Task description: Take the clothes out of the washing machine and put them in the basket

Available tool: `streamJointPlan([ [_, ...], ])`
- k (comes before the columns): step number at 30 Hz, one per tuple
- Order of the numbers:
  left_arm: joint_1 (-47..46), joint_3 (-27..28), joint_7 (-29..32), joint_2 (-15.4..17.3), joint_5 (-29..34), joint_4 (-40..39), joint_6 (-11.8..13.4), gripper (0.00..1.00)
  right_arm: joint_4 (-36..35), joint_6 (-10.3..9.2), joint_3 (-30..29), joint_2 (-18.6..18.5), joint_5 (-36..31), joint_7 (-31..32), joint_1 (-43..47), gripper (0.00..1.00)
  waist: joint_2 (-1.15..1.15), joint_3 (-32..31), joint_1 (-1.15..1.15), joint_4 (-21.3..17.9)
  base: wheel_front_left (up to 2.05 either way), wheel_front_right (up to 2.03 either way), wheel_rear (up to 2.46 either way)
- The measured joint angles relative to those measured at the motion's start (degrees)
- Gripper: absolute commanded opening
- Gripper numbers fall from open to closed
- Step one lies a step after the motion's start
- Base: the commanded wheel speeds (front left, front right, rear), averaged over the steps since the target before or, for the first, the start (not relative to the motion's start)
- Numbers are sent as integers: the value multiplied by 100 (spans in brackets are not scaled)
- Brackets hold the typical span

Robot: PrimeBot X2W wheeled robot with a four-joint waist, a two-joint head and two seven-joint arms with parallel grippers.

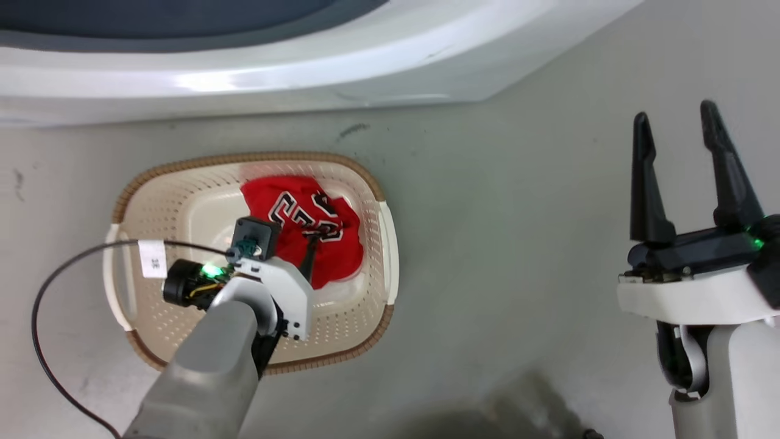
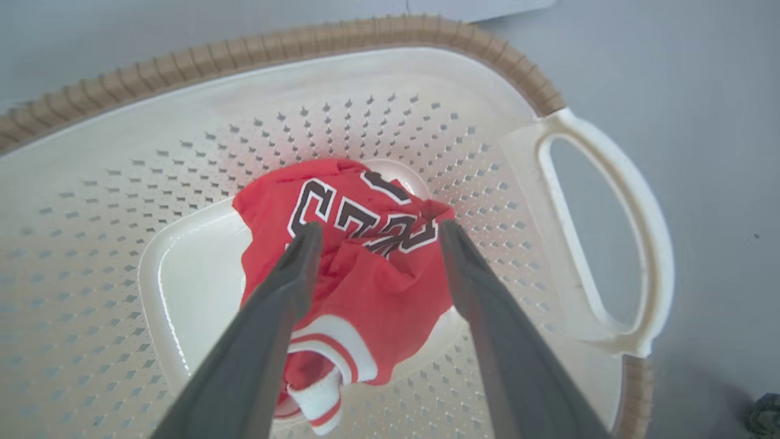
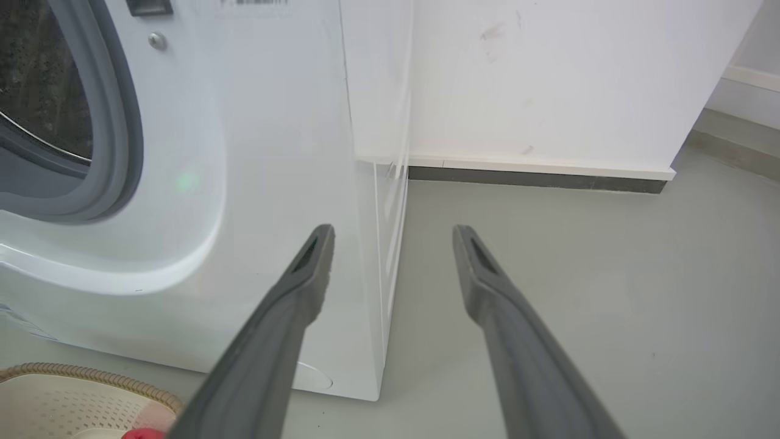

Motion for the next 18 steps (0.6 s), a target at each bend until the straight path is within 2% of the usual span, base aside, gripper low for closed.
streamJointPlan([
  [11,1252,824,-15,35,328,-1860,363,100,166,0,49,1,-97,0,460,100,0,-1075,0,225,0,0,0],
  [18,2047,1445,-15,-74,747,-2984,456,100,282,0,24,1,-168,0,842,100,0,-1733,-1,335,0,0,0],
])
